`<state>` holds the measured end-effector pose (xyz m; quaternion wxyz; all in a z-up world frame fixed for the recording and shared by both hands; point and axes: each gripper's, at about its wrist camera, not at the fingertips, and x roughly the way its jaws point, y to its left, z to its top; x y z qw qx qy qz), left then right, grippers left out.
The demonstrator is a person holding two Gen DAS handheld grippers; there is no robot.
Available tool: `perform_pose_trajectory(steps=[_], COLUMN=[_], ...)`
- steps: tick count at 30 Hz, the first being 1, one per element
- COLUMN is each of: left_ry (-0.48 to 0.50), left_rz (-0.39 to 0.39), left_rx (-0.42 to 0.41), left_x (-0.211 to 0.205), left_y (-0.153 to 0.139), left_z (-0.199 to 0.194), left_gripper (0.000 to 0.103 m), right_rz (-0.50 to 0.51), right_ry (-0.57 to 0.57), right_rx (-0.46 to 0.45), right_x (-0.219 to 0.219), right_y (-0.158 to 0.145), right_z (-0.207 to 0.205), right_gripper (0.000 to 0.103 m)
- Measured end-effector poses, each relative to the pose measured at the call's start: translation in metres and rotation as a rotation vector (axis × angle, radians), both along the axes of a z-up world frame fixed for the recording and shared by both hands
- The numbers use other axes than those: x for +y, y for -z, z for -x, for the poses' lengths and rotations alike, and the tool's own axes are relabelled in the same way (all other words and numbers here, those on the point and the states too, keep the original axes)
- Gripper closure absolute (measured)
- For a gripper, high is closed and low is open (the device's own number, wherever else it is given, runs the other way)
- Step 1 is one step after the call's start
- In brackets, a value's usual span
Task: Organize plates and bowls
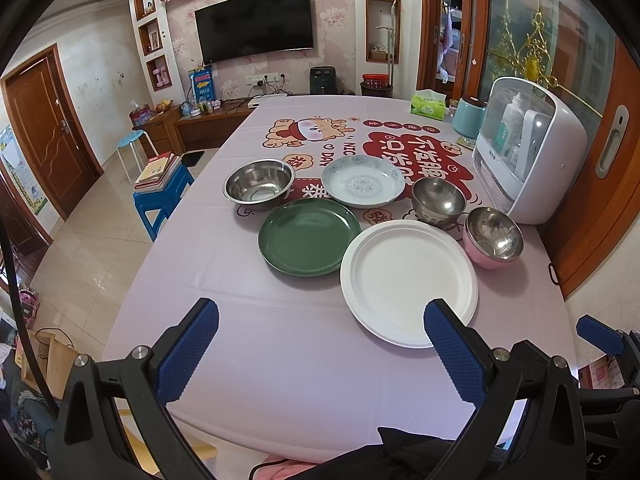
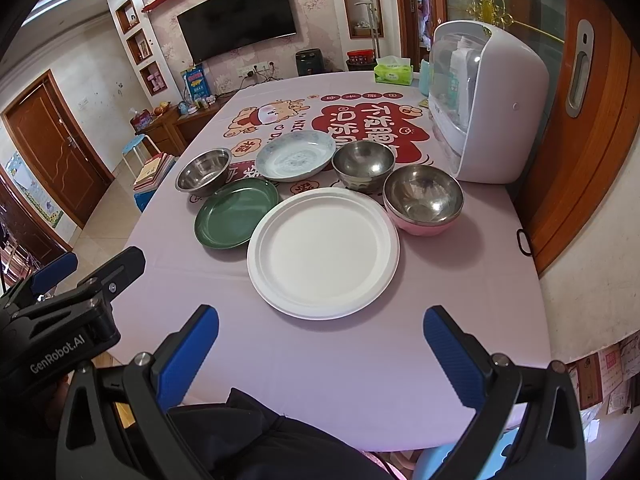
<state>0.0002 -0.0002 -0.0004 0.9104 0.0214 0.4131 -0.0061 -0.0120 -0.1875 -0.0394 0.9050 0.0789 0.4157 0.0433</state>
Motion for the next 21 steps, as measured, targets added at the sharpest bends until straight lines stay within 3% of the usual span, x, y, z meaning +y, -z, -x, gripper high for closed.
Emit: perform_pose_trajectory(steps=[21], left_ry=[0.000], left_rz=[-0.013], left_rx=[0.011], left_x=[-0.0016], left_y=[0.0048], left_z=[-0.0030], left_gripper=[0.001], right_rz=[-0.005], right_ry=[-0.001], right_rx=[0.006], right_x=[-0.0034], right_y=[0.0025], right_z=[-0.0085], right_gripper=[0.000])
